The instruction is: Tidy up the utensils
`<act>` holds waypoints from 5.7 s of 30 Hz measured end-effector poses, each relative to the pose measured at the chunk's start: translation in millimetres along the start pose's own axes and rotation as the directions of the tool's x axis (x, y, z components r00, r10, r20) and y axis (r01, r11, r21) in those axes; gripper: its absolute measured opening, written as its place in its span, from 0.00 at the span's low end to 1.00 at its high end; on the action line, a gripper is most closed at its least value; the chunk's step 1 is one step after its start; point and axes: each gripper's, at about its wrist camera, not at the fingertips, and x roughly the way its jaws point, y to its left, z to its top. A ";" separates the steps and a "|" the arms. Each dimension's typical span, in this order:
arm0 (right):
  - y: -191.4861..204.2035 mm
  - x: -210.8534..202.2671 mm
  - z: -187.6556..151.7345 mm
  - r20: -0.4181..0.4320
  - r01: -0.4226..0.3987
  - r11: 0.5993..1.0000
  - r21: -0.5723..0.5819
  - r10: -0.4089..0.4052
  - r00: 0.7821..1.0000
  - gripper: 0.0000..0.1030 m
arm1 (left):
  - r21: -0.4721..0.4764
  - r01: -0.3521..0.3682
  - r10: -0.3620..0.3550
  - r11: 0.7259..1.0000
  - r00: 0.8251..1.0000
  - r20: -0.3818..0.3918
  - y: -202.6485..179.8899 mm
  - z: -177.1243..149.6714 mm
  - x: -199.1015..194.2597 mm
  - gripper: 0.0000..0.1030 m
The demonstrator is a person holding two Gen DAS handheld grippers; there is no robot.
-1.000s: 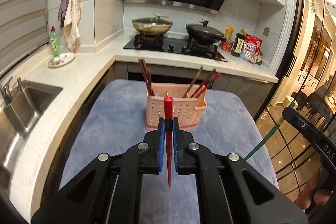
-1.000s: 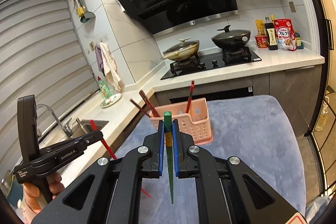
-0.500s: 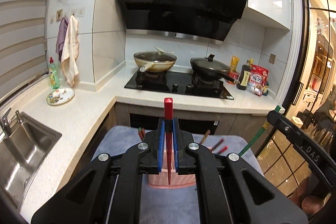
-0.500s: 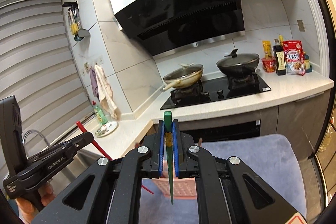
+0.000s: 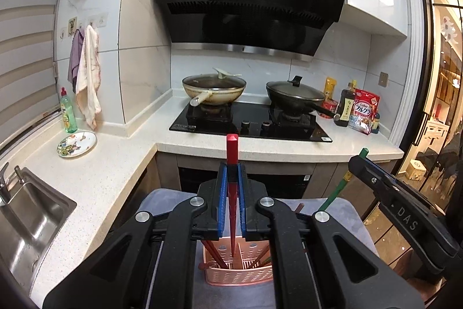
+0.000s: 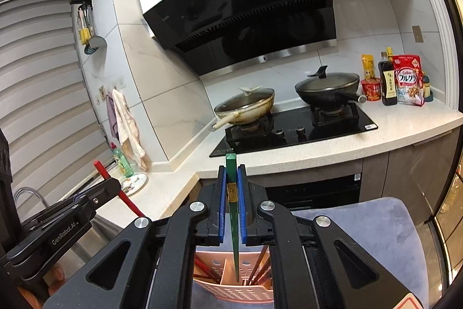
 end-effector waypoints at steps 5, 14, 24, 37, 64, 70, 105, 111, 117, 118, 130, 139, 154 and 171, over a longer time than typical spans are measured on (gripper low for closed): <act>-6.8 16.9 -16.8 -0.035 0.003 1.000 0.008 -0.003 0.999 0.07 | -0.011 -0.005 0.005 1.000 0.999 -0.032 5.0 -14.1 17.3 0.07; -9.4 39.1 -41.5 -0.096 0.014 1.000 0.005 -0.013 0.995 0.07 | -0.029 0.012 -0.014 1.000 0.996 -0.088 4.3 -30.2 37.3 0.07; -4.2 31.3 -47.3 -0.102 0.008 1.000 -0.015 -0.009 0.995 0.22 | -0.016 -0.034 0.032 0.999 0.995 -0.090 2.0 -37.6 32.1 0.34; 11.1 -16.6 -58.4 -0.126 0.002 0.996 -0.087 -0.013 0.992 0.38 | 0.004 -0.091 0.091 0.996 0.992 -0.088 3.0 -50.2 -8.8 0.52; 35.3 -120.4 -130.8 -0.193 0.078 0.975 -0.210 -0.120 0.974 0.55 | 0.072 -0.167 0.173 0.983 0.979 -0.105 -11.1 -113.0 -99.1 0.71; 33.4 -126.2 -143.5 -0.216 0.083 0.975 -0.208 -0.129 0.968 0.55 | 0.071 -0.162 0.170 0.984 0.977 -0.131 -12.6 -128.3 -102.2 0.73; 16.8 -113.2 -188.4 -0.314 0.145 0.958 -0.248 -0.221 0.923 0.83 | 0.060 -0.195 0.204 0.979 0.944 -0.260 -9.8 -186.5 -81.0 0.89; 12.0 -111.4 -193.8 -0.311 0.147 0.958 -0.246 -0.222 0.924 0.94 | 0.058 -0.207 0.215 0.977 0.939 -0.268 -7.5 -189.7 -77.6 0.91; 7.9 -109.4 -195.0 -0.309 0.167 0.955 -0.246 -0.240 0.920 0.94 | 0.061 -0.218 0.226 0.974 0.935 -0.275 -6.5 -192.7 -74.7 0.91; 7.5 -109.1 -195.1 -0.311 0.166 0.955 -0.245 -0.240 0.920 0.94 | 0.062 -0.218 0.226 0.974 0.934 -0.276 -6.7 -192.6 -73.9 0.91; 0.3 -101.2 -197.6 -0.319 0.181 0.956 -0.232 -0.251 0.914 0.94 | 0.076 -0.231 0.243 0.970 0.932 -0.271 -8.7 -193.8 -68.6 0.92; -0.3 -98.3 -198.4 -0.325 0.182 0.956 -0.232 -0.252 0.912 0.94 | 0.073 -0.235 0.246 0.969 0.930 -0.272 -7.0 -193.1 -65.0 0.92; -1.8 -90.7 -202.1 -0.342 0.184 0.955 -0.231 -0.257 0.904 0.94 | 0.089 -0.245 0.260 0.965 0.926 -0.274 -8.0 -196.8 -59.8 0.92; -5.0 -87.5 -202.6 -0.344 0.189 0.955 -0.230 -0.262 0.902 0.94 | 0.100 -0.252 0.271 0.962 0.921 -0.282 -10.0 -197.8 -57.1 0.92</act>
